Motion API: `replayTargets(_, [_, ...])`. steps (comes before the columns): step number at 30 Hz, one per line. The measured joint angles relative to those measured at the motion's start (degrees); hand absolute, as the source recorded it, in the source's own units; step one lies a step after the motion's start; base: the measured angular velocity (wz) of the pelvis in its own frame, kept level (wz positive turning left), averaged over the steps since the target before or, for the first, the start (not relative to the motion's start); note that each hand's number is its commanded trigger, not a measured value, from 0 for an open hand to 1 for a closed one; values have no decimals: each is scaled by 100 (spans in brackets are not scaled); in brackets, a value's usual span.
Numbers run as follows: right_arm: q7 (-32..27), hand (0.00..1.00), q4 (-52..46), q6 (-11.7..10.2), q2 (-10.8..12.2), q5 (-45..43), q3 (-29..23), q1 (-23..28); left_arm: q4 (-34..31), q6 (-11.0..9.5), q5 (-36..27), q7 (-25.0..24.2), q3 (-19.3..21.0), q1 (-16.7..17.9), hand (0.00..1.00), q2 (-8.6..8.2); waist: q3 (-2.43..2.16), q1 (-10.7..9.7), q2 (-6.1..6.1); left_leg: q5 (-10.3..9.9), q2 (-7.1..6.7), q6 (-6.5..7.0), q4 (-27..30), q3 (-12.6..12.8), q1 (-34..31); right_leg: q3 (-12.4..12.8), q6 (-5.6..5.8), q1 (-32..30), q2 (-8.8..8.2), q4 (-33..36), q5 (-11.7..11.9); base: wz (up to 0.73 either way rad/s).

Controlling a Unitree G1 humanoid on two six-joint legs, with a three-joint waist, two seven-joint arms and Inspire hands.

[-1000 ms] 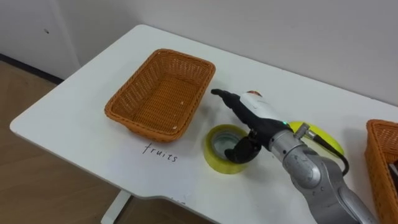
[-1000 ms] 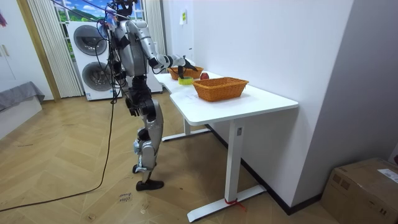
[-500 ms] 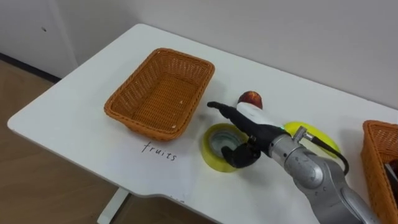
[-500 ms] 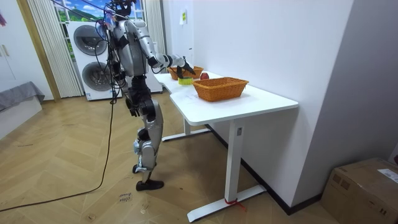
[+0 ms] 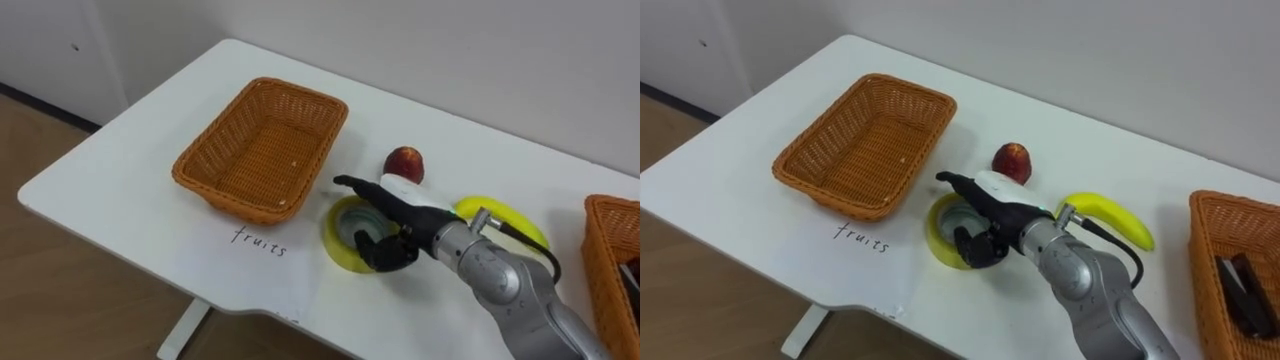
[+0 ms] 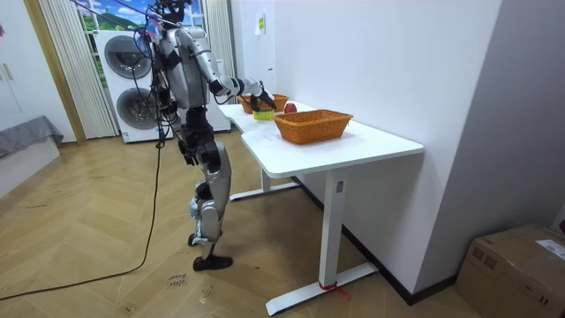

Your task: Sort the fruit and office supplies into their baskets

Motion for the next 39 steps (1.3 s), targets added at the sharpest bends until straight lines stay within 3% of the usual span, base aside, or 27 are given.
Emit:
replayTargets(9, [429,0,75,165,-6,-61,-62,-1,-3,17,-28,-46,12,-31,0,4,-1,0,-50,-2,-25,2,39,-97,56,-59,13,127,11,-81,-9,7])
replayTargets(18, [628,0,245,122,-115,-45,-159,-65,145,40,-6,-53,8,-152,0,3,-1,23,-48,-1,-58,2,42,-178,103,-113,23,215,-4,-83,-16,4])
replayTargets(19, [651,33,250,125,-115,-45,-176,-65,150,45,-5,-55,9,-154,0,3,0,25,-47,-1,-60,2,42,-188,103,-124,25,213,-5,-85,-17,6])
replayTargets(20, [656,89,256,125,-115,-45,-181,-66,149,49,-4,-59,10,-155,0,3,0,24,-47,-1,-62,2,42,-195,103,-131,25,213,-5,-86,-18,5])
replayTargets(21, [677,100,260,130,-115,-46,-193,-68,148,51,-3,-74,10,-160,0,3,0,24,-47,-1,-65,3,42,-206,103,-142,28,216,-7,-87,-20,5])
replayTargets(31, [709,100,705,268,-48,-76,-265,-569,98,84,12,-157,12,-182,0,9,8,40,-99,1,-80,7,36,-246,95,-234,39,227,-24,-87,-28,2])
replayTargets(39, [805,100,960,382,117,-76,-299,-559,97,141,26,-157,16,-217,0,8,6,55,-97,-1,-76,8,22,-266,88,-254,41,219,-19,-75,-28,0])
